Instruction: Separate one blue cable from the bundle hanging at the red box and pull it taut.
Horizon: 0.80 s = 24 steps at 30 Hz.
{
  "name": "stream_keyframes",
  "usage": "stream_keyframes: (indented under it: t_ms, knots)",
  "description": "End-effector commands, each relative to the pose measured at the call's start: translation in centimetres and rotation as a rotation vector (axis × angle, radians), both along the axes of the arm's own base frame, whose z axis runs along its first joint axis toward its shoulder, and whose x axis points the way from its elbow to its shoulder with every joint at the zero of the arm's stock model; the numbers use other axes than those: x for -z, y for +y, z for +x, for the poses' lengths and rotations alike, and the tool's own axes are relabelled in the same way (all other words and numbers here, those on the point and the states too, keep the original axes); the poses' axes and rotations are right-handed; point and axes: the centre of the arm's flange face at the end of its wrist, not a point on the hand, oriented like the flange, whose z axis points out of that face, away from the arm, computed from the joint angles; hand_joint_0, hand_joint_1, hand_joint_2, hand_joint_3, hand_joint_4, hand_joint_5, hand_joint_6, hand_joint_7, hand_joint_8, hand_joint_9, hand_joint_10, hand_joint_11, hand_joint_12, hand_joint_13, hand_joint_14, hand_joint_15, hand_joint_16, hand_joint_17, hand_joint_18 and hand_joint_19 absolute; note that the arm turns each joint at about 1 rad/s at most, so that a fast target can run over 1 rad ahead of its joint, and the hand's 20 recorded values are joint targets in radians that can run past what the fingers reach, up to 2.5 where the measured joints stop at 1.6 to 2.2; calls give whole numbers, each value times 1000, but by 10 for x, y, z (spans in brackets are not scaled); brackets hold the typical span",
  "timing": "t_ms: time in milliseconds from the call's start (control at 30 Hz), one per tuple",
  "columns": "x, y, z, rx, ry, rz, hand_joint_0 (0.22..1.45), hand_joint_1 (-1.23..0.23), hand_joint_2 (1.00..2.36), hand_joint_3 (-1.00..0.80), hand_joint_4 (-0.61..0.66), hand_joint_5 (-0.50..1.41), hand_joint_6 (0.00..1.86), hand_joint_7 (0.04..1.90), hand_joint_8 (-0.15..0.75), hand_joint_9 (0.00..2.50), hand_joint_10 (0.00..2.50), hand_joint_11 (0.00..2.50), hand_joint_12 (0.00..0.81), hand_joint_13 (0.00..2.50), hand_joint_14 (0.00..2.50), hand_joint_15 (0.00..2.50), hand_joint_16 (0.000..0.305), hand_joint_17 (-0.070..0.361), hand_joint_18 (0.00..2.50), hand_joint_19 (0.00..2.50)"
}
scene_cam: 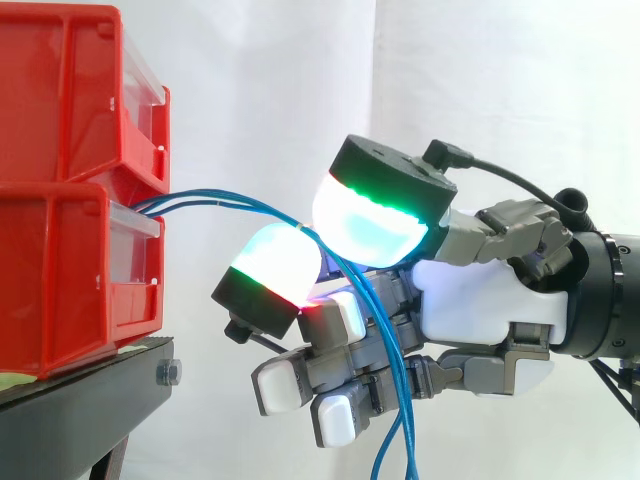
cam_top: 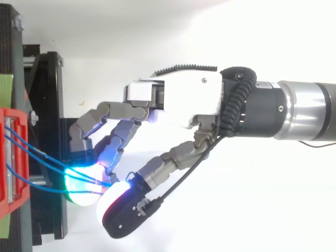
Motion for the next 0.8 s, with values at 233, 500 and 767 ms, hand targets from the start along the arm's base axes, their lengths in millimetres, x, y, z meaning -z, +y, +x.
stream_keyframes:
  t_ms: [233,500,767]
  knots:
    - [0,1,0,-3,-2,-2,620,-573,1000,-500,240,-182,779,1120,377,932,22,832,395,708,16,455,45,102,831,539]
    - [0,4,0,-4,-1,-2,672,-607,1010,-390,222,-184,789,1142,385,932,22,820,391,708,16,460,45,101,830,514]
    - [0,4,1,2,-2,-1,759,-858,1005,-438,239,-199,835,1161,384,889,20,825,391,679,16,436,44,99,810,462]
